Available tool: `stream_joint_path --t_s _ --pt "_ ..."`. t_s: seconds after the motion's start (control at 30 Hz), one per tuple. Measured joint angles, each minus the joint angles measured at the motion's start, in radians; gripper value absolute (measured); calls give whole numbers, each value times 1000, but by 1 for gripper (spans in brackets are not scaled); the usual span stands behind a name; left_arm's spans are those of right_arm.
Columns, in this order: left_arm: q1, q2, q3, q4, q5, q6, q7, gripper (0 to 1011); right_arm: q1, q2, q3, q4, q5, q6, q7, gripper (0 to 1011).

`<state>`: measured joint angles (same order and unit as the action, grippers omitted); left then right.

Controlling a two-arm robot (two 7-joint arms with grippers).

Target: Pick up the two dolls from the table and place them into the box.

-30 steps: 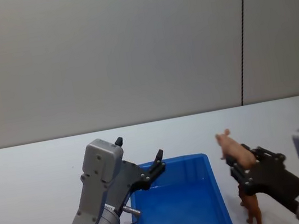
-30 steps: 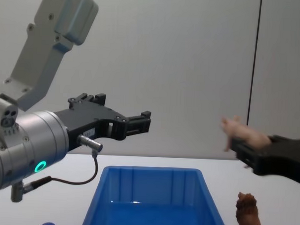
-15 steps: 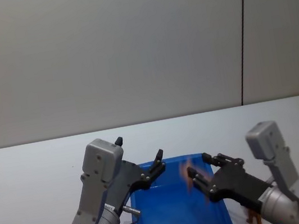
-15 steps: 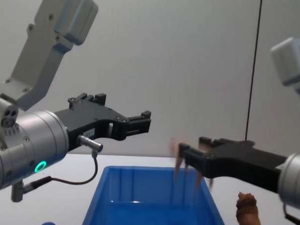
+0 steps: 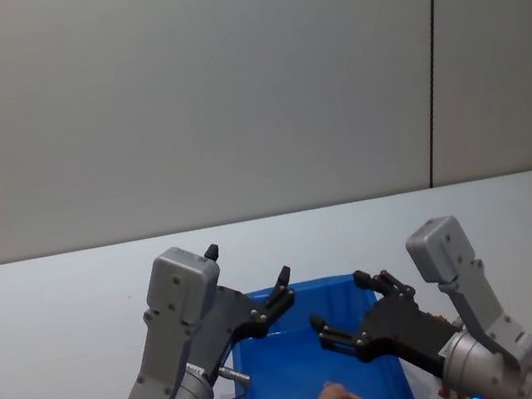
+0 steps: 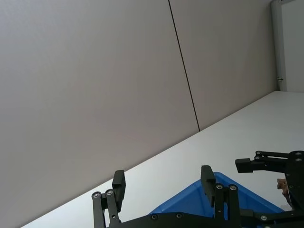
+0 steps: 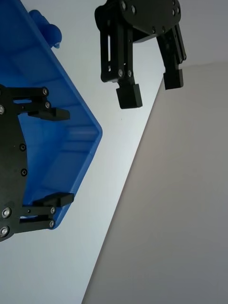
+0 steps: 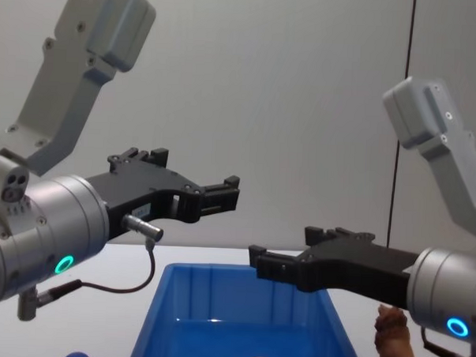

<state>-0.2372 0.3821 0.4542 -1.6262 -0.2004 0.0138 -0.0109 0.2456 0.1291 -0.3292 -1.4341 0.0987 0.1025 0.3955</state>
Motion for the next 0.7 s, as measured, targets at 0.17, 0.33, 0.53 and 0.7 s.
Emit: stream_joint_path --t_s 0.17,0.33,0.53,0.7 --pt "0 0 0 0 0 0 0 1001 -3 1 0 -5 -6 5 -27 1001" --pt "0 0 0 0 0 0 0 1001 -21 11 4 -33 -10 13 -74 1001" --pt "0 0 0 0 0 0 0 1001 -50 26 10 -74 -13 30 -138 1001" --pt "0 0 0 0 0 0 0 1001 -77 41 18 -108 -14 48 -193 1001"
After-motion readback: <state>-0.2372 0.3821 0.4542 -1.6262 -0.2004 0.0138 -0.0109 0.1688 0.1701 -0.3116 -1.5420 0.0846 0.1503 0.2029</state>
